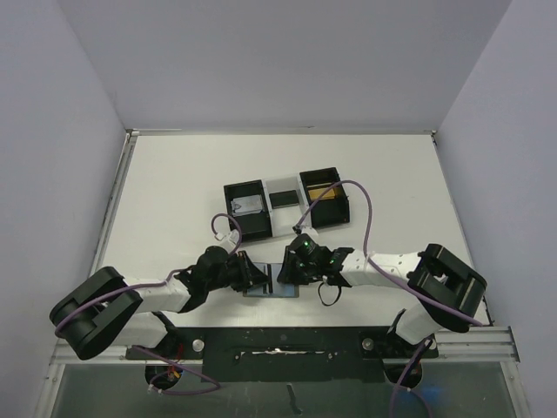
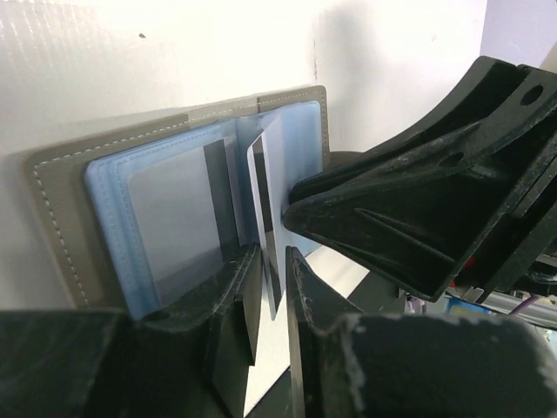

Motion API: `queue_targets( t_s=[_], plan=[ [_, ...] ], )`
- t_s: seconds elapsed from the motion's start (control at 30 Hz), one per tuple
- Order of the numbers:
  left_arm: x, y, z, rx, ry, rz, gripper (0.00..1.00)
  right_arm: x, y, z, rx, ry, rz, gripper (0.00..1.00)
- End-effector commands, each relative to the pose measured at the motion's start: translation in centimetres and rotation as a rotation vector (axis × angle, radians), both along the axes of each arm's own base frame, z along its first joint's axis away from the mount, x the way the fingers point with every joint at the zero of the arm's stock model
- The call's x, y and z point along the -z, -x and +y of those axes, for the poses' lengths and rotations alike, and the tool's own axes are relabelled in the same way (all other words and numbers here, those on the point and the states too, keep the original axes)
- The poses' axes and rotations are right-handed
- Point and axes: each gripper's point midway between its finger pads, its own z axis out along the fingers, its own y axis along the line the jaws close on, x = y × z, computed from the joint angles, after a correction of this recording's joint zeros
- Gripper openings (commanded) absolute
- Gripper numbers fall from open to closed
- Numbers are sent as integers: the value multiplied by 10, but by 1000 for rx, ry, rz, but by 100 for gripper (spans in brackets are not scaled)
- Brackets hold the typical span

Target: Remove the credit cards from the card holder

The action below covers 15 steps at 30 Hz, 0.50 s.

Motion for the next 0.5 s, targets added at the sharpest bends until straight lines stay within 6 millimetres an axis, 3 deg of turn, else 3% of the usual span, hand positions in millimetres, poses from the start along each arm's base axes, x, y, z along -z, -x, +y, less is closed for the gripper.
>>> queue_targets(
  t_s=[0.0,0.17,0.3,0.47],
  plan=[
    [-22,-7,-14,30,86,-58,18,12,4,-5,24,-7,24,25],
    [-26,-3,-15,46,129,-62,0,11,3,-5,22,-6,21,25],
    [-20,-5,-8,18,93,-50,0,6,-3,-11,36,5,-8,29],
    [-19,-4,5,-6,69,-84,0,-23,-13,-4,0,-82,-78,33]
  ],
)
